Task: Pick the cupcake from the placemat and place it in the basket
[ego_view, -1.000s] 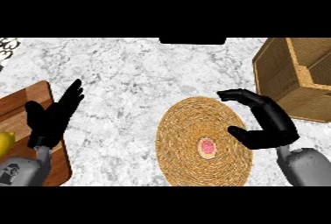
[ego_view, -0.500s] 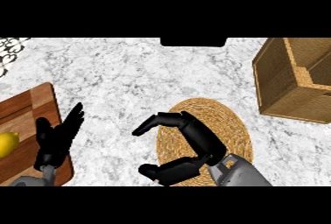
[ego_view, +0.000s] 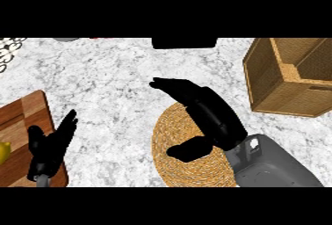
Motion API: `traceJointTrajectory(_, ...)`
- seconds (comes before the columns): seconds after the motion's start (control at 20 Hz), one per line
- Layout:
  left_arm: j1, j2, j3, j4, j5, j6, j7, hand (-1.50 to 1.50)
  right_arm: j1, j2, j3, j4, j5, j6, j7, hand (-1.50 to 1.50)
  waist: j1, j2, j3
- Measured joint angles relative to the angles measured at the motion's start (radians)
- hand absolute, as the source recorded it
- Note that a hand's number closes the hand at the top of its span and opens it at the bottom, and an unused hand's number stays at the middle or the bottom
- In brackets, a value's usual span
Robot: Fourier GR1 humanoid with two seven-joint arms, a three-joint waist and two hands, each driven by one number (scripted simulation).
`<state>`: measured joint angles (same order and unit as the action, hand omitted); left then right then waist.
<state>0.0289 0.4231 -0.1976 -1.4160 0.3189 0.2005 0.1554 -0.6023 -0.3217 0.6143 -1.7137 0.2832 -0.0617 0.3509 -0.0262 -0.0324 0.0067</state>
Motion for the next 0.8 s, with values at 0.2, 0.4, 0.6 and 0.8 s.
traceJointTrajectory(0.2, 0.013, 0.005, 0.004, -0.012, -0.002, -0.002, 0.002, 0.00, -0.119, -0.120, -0.050, -0.087, -0.007, 0.159, 0.171, -1.50, -0.008, 0.000, 0.000)
traceJointTrajectory(0.4, 0.023, 0.000, 0.008, -0.022, -0.003, 0.004, -0.001, 0.00, -0.211, -0.226, -0.109, -0.156, -0.115, 0.353, 0.303, -1.50, -0.009, 0.003, 0.000)
traceJointTrajectory(0.6, 0.028, -0.004, 0.008, -0.025, -0.011, 0.004, -0.013, 0.00, -0.283, -0.301, -0.149, -0.173, -0.280, 0.542, 0.419, -1.50, -0.006, 0.007, 0.000)
traceJointTrajectory(0.8, 0.030, -0.012, 0.004, -0.034, -0.018, 0.013, -0.001, 0.00, -0.325, -0.375, -0.178, -0.192, -0.443, 0.665, 0.496, -1.50, -0.008, 0.008, 0.001)
